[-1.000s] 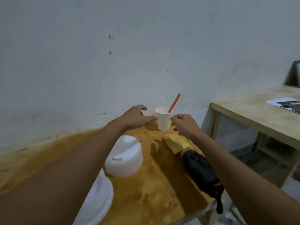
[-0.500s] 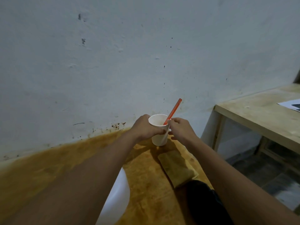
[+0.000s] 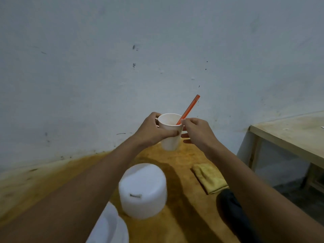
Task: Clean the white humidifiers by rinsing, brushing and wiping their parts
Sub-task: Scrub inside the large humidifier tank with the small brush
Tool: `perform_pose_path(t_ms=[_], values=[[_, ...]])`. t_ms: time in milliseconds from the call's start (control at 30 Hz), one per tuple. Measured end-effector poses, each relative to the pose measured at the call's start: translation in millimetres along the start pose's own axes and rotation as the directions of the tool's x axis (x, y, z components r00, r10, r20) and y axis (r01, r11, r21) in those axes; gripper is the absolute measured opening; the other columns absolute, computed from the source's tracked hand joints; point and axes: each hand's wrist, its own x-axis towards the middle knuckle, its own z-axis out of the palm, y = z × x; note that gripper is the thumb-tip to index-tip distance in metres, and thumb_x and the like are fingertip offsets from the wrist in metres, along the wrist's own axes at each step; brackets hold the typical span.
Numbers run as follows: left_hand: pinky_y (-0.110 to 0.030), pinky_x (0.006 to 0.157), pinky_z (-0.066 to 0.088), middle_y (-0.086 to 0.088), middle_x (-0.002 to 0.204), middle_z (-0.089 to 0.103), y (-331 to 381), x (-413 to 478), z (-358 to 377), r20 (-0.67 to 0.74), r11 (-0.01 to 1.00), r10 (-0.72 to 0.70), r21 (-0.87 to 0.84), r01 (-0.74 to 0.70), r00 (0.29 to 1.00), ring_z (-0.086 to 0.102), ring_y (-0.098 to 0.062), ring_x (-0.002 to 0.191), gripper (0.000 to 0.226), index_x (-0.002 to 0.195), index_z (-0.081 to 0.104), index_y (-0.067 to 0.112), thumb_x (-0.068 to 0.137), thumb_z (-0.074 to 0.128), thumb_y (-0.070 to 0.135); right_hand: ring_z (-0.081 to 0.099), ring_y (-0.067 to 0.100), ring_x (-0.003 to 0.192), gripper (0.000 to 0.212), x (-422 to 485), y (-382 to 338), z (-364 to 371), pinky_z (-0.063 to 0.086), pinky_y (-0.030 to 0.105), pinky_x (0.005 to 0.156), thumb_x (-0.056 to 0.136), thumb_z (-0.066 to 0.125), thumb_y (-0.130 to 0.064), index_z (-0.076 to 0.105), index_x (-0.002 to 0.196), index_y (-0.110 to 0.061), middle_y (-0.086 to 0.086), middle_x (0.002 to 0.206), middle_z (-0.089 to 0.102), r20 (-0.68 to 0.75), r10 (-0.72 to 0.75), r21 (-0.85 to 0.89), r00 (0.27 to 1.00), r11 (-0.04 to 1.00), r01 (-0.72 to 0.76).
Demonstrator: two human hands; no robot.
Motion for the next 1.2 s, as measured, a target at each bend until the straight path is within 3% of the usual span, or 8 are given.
perform_pose_path(t_ms=[300,500,600,733,867,967,1100,1200], values=[[-0.014,0.068,0.048,0.004,0.126,0.052,-3,-104,-102,-0.164,1.0,-0.01,-0.015,0.008,0.986,0.054,-0.015,0.109,0.075,0.135,0.041,0.023,0.075,0.082,0.039,0.068,0.014,0.082,0.033,-79,-78,64,0.059,0.026,0.07,0.101,0.046,-0.038,0.062,0.122,-0.017,0.0,0.111,0.066,0.192,-0.073,-0.002,0.979,0.997,0.075],[-0.015,0.068,0.048,0.005,0.125,0.051,-33,-154,-145,-0.248,0.999,-0.045,-0.029,0.039,0.968,0.054,-0.015,0.109,0.076,0.136,0.04,0.023,0.075,0.082,0.038,0.068,0.014,0.081,0.04,-117,-100,114,0.057,0.024,0.065,0.101,0.046,-0.041,0.058,0.13,-0.015,0.002,0.115,0.066,0.286,-0.052,-0.011,0.957,0.998,0.057],[-0.015,0.067,0.046,0.008,0.122,0.051,-50,-167,-154,-0.295,0.997,-0.074,-0.05,0.062,0.953,0.054,-0.013,0.105,0.076,0.136,0.041,0.022,0.074,0.083,0.038,0.067,0.014,0.084,0.043,-127,-103,137,0.057,0.024,0.064,0.101,0.046,-0.042,0.055,0.134,-0.017,0.002,0.123,0.064,0.299,-0.057,-0.017,0.953,0.998,0.066],[-0.016,0.068,0.048,0.007,0.122,0.054,-75,-181,-158,-0.348,0.991,-0.1,-0.12,0.061,0.932,0.056,-0.009,0.101,0.077,0.136,0.042,0.021,0.073,0.084,0.034,0.065,0.021,0.102,0.047,-136,-98,166,0.059,0.028,0.068,0.1,0.045,-0.048,0.052,0.138,-0.021,0.001,0.135,0.058,0.273,-0.079,-0.039,0.959,0.995,0.093],[-0.012,0.064,0.045,0.008,0.122,0.052,-91,-184,-154,-0.382,0.985,-0.111,-0.164,0.051,0.918,0.053,-0.013,0.108,0.075,0.137,0.042,0.023,0.074,0.084,0.03,0.065,0.022,0.103,0.045,-134,-92,183,0.06,0.027,0.066,0.1,0.046,-0.046,0.053,0.136,-0.021,0.003,0.138,0.056,0.237,-0.098,-0.059,0.967,0.992,0.115],[-0.008,0.062,0.043,0.01,0.122,0.051,-101,-178,-153,-0.403,0.988,-0.108,-0.147,0.052,0.909,0.051,-0.012,0.108,0.077,0.138,0.042,0.025,0.074,0.084,0.032,0.064,0.025,0.109,0.044,-127,-88,192,0.061,0.034,0.074,0.1,0.048,-0.045,0.054,0.136,-0.02,0.004,0.137,0.057,0.23,-0.098,-0.071,0.968,0.99,0.118],[-0.011,0.068,0.046,0.007,0.126,0.051,-119,-163,-151,-0.417,0.986,-0.11,-0.16,0.046,0.902,0.052,-0.014,0.111,0.08,0.136,0.041,0.026,0.071,0.087,0.031,0.065,0.024,0.106,0.039,-110,-81,198,0.061,0.035,0.075,0.099,0.052,-0.04,0.058,0.132,-0.019,0.003,0.132,0.06,0.247,-0.098,-0.061,0.964,0.991,0.116],[-0.013,0.072,0.049,0.008,0.125,0.051,-130,-156,-149,-0.419,0.986,-0.122,-0.153,0.063,0.9,0.052,-0.015,0.111,0.083,0.135,0.039,0.029,0.068,0.088,0.032,0.065,0.014,0.09,0.036,-98,-75,199,0.061,0.033,0.077,0.099,0.053,-0.038,0.063,0.127,-0.017,0.0,0.123,0.065,0.273,-0.097,-0.072,0.957,0.99,0.121]])
